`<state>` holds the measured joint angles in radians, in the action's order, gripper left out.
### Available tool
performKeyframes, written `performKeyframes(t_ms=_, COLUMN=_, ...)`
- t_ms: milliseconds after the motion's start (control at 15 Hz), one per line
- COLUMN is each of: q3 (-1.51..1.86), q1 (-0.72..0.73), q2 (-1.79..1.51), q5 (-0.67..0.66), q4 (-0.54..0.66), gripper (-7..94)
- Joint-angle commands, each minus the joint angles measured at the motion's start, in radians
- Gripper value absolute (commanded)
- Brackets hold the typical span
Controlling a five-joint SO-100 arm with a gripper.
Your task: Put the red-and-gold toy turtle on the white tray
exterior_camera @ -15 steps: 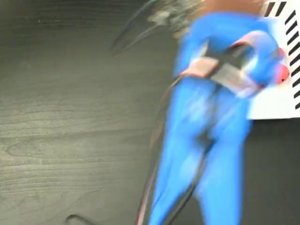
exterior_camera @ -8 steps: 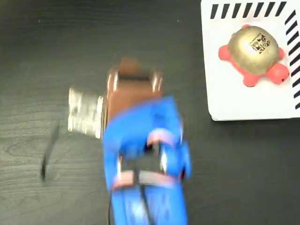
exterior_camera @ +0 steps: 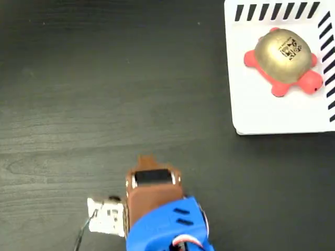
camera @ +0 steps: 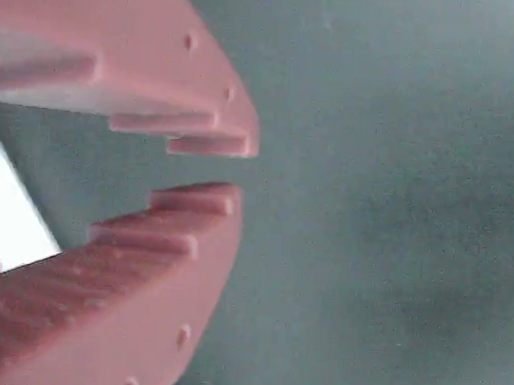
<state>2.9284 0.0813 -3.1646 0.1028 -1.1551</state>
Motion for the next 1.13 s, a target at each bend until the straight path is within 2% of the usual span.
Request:
performKeyframes(t_ms=0, q3=-0.009, q1=0.015, q2=-0.046, q5=-0.011, q4=-0.075, gripper=0)
performKeyframes(t_ms=1067, q3=-0.008, q1=0.02, q2=-0.087, q5=-0.012, q4=-0.101, gripper=0)
